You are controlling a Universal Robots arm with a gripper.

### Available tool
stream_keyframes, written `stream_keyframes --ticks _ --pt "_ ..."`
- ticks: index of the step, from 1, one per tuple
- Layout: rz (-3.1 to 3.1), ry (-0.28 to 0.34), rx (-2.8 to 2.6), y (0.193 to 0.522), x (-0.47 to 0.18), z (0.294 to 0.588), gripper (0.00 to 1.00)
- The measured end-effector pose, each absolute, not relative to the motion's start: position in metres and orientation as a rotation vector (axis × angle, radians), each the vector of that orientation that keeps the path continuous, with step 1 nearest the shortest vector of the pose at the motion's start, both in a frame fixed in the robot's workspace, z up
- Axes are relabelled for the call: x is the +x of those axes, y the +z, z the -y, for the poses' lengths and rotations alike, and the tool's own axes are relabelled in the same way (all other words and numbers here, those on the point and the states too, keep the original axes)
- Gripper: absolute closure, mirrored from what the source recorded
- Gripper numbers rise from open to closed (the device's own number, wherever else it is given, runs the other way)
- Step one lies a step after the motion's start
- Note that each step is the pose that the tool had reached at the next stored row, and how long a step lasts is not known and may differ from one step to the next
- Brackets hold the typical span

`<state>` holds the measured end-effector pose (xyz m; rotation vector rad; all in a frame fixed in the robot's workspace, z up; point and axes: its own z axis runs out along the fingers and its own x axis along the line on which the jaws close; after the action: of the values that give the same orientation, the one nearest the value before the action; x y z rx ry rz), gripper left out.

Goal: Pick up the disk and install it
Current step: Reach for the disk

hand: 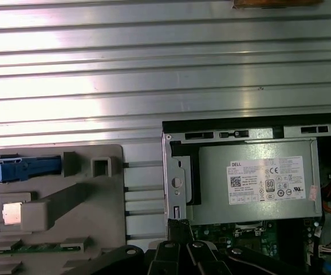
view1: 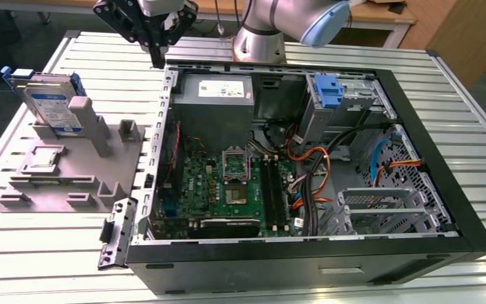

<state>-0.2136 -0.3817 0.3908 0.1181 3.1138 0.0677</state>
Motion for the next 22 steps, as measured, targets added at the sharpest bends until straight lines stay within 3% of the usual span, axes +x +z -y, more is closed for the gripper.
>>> stream_keyframes --ticks 22 --pt "-3.125 0.067 0.119 0.389 -0.245 0.379 0.90"
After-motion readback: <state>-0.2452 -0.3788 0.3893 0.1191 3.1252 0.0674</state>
